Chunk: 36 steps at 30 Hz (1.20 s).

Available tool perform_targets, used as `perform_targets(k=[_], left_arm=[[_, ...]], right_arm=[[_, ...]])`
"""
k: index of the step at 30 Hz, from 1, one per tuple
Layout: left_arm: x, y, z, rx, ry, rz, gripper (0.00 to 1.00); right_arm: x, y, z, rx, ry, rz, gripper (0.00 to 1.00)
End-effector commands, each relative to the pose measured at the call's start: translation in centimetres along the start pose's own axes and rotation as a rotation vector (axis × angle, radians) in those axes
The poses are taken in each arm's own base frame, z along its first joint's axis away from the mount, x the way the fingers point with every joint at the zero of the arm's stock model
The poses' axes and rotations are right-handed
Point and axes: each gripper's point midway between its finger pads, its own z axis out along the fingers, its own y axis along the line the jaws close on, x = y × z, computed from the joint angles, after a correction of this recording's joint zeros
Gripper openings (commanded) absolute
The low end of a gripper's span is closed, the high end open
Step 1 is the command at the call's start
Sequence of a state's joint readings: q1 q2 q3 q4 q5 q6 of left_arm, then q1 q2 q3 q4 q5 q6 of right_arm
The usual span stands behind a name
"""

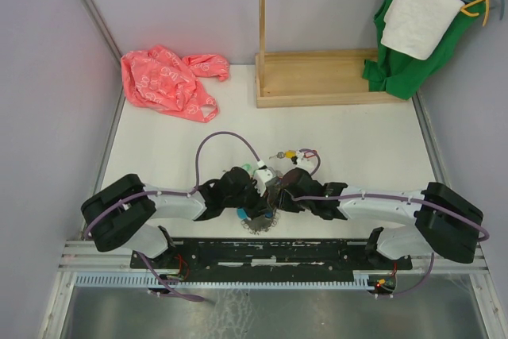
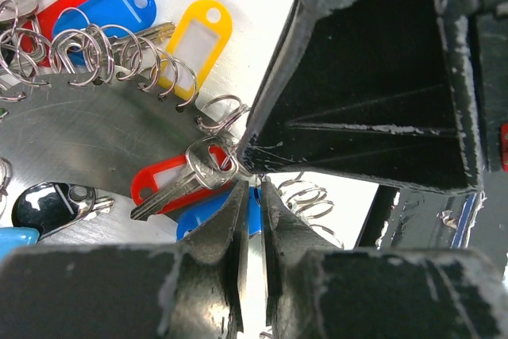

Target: Put the keys on the keyring

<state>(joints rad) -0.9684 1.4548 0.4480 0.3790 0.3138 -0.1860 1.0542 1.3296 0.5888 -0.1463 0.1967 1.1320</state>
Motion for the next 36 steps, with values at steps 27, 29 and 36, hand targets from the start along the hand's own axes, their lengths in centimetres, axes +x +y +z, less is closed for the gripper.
perform_targets(k=[27, 29, 36], left_arm=[[-4.3, -0.3, -3.8, -0.08, -0.18, -0.001, 0.3], [-4.4, 0.3, -4.7, -0.134, -0.194, -0.034, 0.31], [-2.5, 2.7, -6.3, -0.285, -0.175, -0.202, 0.34]], right_arm=[[-1.8, 1.4, -5.0, -0.287, -0.064, -1.002, 0.42], [-1.6, 2.3, -5.3, -0.378, -0.093, -1.19, 0.44], [-0.8, 1.3, -4.7, -0.539, 0.007, -1.727, 0.47]])
